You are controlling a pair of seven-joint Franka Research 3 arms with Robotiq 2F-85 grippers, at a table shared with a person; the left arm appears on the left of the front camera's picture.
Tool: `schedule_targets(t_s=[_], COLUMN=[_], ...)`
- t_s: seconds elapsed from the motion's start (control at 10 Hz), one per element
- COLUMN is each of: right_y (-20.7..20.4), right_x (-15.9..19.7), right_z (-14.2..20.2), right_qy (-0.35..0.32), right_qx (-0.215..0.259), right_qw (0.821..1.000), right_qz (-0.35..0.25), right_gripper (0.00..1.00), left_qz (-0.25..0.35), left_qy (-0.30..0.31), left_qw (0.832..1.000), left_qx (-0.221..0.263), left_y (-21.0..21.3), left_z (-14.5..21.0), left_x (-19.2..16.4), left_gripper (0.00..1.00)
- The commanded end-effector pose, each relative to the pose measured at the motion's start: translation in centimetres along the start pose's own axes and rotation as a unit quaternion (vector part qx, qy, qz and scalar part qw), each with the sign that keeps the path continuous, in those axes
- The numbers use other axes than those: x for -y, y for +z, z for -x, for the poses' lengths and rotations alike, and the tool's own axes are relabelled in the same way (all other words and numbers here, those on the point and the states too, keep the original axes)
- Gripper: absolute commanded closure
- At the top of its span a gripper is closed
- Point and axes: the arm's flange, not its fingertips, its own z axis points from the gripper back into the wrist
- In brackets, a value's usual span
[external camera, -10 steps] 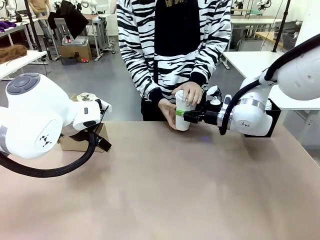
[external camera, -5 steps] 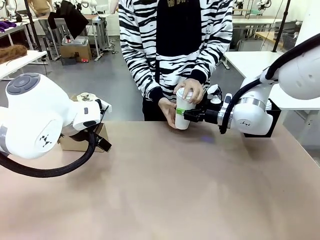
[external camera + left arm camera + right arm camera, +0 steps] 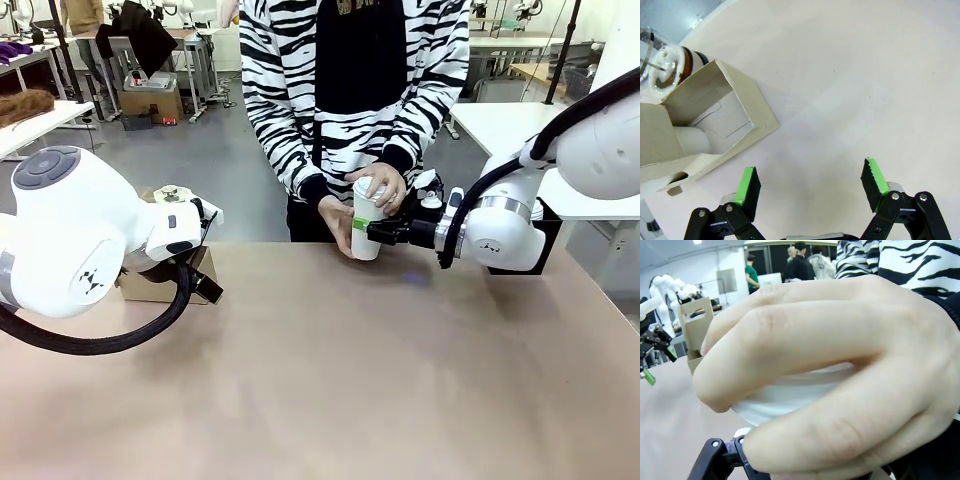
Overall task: Pour a drink into a cup and package it in a carrier.
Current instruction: When a person places the Paper Cup Lid on the 600 ml Paper Cup , lift the 600 ml Paper Cup.
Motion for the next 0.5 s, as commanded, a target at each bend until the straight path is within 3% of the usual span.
schedule_targets(t_s=[0.0,0.4], right_y=[-0.21,-0.21], right_x=[-0.39,-0.39], right_z=[-0.43,-0.43], right_qy=[0.000,0.000], right_qx=[0.003,0.003], right_qw=[1.000,1.000], right_qz=[-0.001,-0.001], right_gripper=[0.24,0.24], left_qz=[0.001,0.001], left_qy=[0.000,0.000], left_qw=[1.000,1.000], left_qx=[0.001,0.001], left_y=[0.05,0.05], left_z=[-0.01,-0.01], left_x=[0.02,0.02], left_gripper=[0.00,0.00])
